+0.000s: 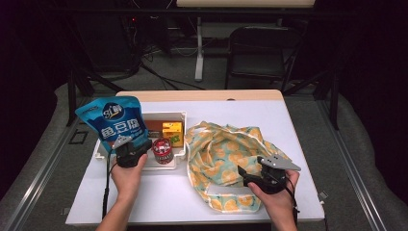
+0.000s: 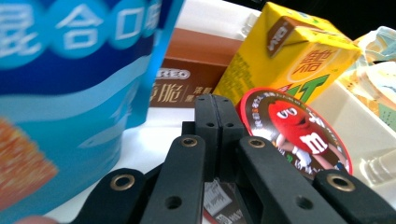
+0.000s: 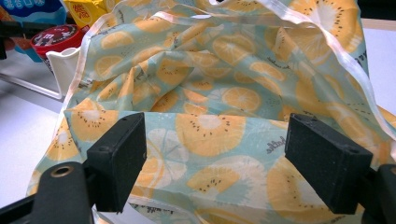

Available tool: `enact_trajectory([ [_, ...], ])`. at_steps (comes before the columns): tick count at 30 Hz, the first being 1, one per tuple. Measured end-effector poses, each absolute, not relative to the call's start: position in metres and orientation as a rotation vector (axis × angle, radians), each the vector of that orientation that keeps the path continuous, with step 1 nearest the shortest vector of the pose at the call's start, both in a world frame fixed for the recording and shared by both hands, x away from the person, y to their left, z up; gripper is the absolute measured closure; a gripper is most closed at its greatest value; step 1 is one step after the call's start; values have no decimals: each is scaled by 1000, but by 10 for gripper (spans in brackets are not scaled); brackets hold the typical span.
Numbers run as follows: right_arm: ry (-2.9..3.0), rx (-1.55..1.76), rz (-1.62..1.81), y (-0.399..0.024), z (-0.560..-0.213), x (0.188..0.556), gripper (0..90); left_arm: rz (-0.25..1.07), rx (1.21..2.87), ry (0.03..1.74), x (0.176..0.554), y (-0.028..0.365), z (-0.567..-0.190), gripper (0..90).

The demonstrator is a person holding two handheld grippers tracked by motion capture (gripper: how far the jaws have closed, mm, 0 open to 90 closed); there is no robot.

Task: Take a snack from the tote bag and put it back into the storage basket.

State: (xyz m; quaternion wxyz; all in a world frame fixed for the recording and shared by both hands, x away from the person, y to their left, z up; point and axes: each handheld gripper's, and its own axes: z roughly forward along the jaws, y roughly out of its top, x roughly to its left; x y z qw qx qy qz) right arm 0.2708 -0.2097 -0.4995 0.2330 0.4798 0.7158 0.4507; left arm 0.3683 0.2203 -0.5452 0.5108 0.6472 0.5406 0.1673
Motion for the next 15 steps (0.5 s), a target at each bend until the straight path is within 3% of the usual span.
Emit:
enact_trajectory([
  [15,1971,1316,1235,-210,-500,271,207,391,1578,1288,370,201,-547,900],
])
